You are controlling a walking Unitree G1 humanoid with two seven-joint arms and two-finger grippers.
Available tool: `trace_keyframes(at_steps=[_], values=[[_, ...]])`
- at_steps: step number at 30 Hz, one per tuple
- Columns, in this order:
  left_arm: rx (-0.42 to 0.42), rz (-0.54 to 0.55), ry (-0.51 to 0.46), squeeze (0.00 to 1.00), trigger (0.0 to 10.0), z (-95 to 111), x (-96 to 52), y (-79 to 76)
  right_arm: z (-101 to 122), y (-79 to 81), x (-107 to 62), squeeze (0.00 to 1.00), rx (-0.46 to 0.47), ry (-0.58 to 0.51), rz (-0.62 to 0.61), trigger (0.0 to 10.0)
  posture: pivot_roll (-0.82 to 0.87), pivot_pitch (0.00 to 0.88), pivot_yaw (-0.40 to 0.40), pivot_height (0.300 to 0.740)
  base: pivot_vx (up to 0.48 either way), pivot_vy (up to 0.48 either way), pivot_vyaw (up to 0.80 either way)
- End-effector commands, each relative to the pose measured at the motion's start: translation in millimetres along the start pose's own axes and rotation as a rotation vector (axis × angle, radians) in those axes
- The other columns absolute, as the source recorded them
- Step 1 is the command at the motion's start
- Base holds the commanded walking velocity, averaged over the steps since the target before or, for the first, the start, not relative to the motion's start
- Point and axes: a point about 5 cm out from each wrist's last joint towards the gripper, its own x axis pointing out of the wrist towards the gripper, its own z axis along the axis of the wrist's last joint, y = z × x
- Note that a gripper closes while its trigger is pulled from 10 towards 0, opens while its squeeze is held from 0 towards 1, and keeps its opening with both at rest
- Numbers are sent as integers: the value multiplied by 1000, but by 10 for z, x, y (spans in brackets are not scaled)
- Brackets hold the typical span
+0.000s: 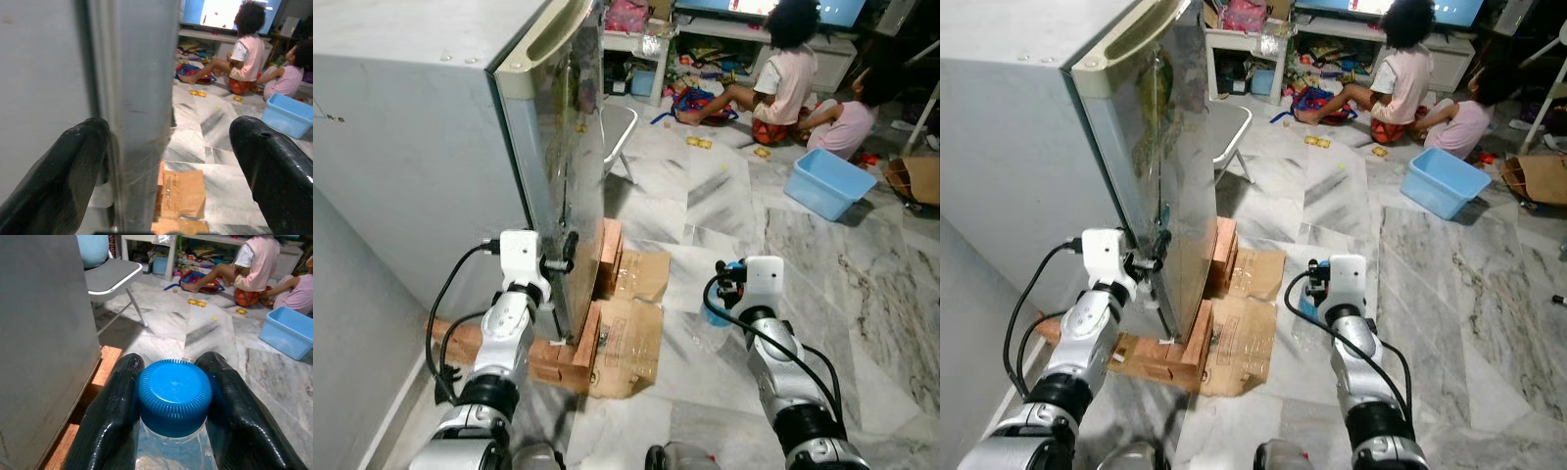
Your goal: Restocking fridge
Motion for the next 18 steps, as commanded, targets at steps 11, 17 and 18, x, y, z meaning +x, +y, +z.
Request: trace_keyframes(at_steps=[11,17,18], values=[[52,-8,-15,0,10000,160,214,-156,58,-34,-6,0,-4,-21,-28,10000,-10,0,-16,740,0,0,0],[45,-40,-15,0,10000,213,284,-269,78,-45,-73,0,25,-20,-28,10000,-9,0,-15,740,0,0,0],[54,-81,-21,0,10000,233,299,-337,72,-54,-107,0,35,-14,-29,10000,-9,0,-15,740,0,0,0]])
